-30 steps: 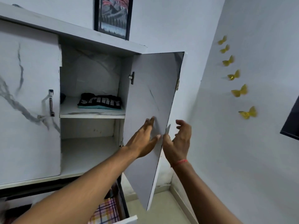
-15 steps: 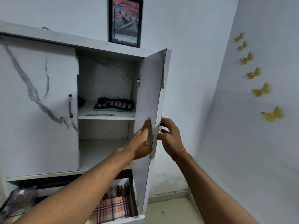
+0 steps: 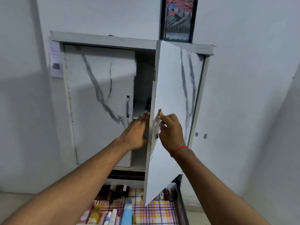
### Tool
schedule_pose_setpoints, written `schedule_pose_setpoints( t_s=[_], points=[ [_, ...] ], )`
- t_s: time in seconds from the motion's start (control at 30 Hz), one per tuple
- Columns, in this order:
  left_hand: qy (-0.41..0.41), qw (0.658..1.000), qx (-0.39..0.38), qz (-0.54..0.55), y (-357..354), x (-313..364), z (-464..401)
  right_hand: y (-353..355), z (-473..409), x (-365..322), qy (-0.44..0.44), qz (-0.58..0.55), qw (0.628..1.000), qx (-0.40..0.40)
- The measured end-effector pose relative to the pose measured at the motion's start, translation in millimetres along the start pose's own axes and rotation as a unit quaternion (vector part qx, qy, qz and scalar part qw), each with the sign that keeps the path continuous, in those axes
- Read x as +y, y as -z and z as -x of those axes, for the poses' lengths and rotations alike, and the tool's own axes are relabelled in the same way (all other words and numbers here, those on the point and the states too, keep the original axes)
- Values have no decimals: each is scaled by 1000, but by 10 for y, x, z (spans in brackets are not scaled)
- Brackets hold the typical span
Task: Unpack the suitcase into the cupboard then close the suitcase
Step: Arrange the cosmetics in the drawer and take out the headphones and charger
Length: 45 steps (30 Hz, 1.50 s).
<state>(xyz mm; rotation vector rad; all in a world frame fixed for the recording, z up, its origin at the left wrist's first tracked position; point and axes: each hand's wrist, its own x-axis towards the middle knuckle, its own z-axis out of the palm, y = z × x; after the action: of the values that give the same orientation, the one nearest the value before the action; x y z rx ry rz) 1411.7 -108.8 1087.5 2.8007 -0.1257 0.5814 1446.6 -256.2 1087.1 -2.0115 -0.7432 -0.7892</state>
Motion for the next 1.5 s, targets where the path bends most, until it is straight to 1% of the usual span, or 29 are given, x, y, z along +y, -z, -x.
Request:
schedule_pose_setpoints(
  t_s=[0.07, 0.13, 0.33, 0.57, 0.7, 0.97, 1.1, 1.33, 1.4, 1.43, 1.47, 1.5],
  points=[
    [29, 999, 29, -30, 17, -325, -162, -253, -95, -45, 22, 43, 999, -1],
    [54, 996, 43, -55, 50, -593, -318, -468, -204, -73, 19, 72, 997, -4],
    [44, 992, 25, -112, 141, -1147, -688, -1122, -588, -120, -5, 137, 991, 10],
    [41, 985, 0, -167, -12, -1599, -1028, -1560, -912, -37, -27, 179, 983, 16],
    [28, 992, 30, -118, -191, -1683, -1062, -1732, -1073, 17, -39, 186, 981, 26],
    [19, 985, 44, -166, -311, -1818, -1142, -1993, -1328, 148, -41, 213, 975, 44],
    [16, 987, 47, -154, -361, -1818, -1163, -2018, -1351, 226, -22, 212, 975, 55],
    [10, 987, 52, -154, -311, -1838, -1160, -1948, -1318, 229, -1, 242, 970, 31],
    [0, 983, 56, -173, -260, -1772, -1137, -1850, -1240, 221, -17, 244, 970, 5],
    [-3, 988, 61, -143, -221, -1760, -1145, -1811, -1220, 236, -32, 235, 972, -8],
    [9, 995, 62, -76, -234, -1732, -1058, -1762, -1094, 262, -54, 208, 976, -21],
    [30, 996, 82, 10, -260, -1710, -942, -1732, -945, 301, -82, 156, 984, -18]
  ],
)
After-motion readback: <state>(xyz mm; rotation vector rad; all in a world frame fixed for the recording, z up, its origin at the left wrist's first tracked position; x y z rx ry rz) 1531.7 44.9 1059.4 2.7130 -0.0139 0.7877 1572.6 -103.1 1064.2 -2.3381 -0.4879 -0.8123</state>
